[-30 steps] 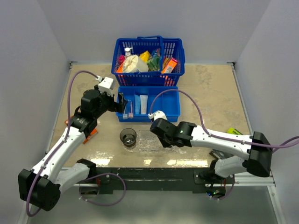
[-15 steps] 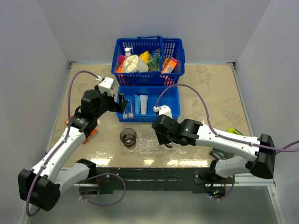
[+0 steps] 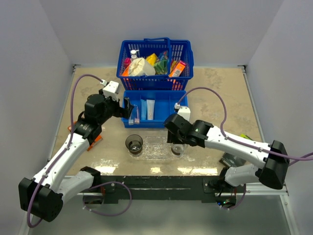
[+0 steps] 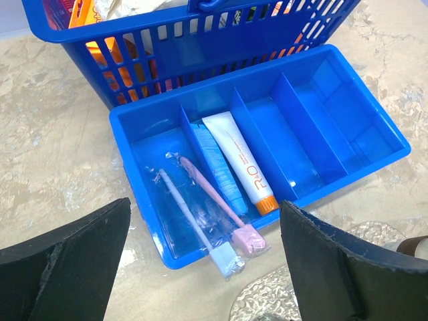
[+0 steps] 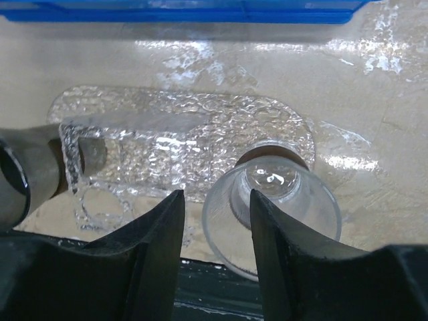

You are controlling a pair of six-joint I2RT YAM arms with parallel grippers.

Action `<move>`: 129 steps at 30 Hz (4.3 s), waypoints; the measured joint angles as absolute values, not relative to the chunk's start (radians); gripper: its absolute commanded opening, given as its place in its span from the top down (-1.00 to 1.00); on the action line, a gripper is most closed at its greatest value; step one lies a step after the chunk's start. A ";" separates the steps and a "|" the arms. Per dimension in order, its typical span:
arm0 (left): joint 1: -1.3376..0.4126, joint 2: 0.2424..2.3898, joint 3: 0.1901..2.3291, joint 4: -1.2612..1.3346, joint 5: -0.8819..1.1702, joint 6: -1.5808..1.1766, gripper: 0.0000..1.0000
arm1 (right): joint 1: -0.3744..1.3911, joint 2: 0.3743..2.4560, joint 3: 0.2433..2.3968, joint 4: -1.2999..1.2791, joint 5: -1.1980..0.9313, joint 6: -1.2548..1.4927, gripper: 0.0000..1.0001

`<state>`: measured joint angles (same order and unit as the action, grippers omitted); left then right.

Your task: Prepare toiletry sets of a toothbrush and toothpaste on the tray

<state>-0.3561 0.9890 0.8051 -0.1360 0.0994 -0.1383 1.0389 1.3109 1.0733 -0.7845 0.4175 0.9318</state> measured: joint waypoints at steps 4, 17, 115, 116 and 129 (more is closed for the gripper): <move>-0.356 0.987 0.805 -0.136 0.099 -0.138 -0.93 | 0.979 1.311 1.034 -0.759 0.397 0.950 0.10; -0.356 0.975 0.805 -0.136 0.099 -0.138 -0.93 | 0.968 1.421 1.059 -0.748 0.401 0.955 0.48; -0.363 1.002 0.805 -0.136 0.101 -0.138 -0.93 | 1.034 1.502 1.128 -0.796 0.419 0.839 0.66; -0.363 1.002 0.805 -0.136 0.101 -0.138 -0.93 | 1.039 1.494 1.125 -0.798 0.419 0.840 0.66; -0.369 1.002 0.805 -0.136 0.101 -0.138 -0.93 | 1.076 1.454 1.104 -0.807 0.420 0.846 0.99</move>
